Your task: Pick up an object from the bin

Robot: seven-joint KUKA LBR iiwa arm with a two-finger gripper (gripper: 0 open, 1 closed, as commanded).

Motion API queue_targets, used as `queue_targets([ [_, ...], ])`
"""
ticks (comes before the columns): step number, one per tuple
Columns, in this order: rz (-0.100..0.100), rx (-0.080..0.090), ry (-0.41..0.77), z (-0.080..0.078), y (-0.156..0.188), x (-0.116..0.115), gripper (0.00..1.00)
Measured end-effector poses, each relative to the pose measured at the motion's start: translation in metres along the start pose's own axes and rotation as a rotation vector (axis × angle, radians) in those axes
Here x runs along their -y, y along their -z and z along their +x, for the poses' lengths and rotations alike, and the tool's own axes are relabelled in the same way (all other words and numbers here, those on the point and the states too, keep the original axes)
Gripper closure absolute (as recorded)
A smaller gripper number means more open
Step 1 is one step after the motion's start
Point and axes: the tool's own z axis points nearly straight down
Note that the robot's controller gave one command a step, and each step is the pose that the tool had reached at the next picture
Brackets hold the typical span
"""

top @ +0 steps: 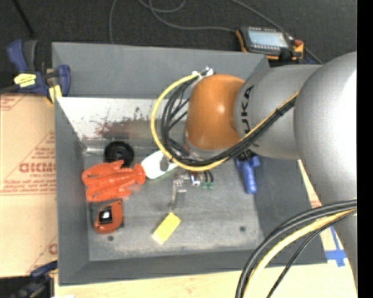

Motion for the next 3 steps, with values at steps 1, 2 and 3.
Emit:
queue_targets([
  [1, 0.0, 0.01, -0.059, -0.008, -0.017, -0.021, 0.0],
  [2, 0.002, 0.001, 0.096, -0.004, -0.026, -0.043, 0.0],
  [3, 0.004, 0.004, 0.294, -0.005, -0.028, -0.058, 0.0],
])
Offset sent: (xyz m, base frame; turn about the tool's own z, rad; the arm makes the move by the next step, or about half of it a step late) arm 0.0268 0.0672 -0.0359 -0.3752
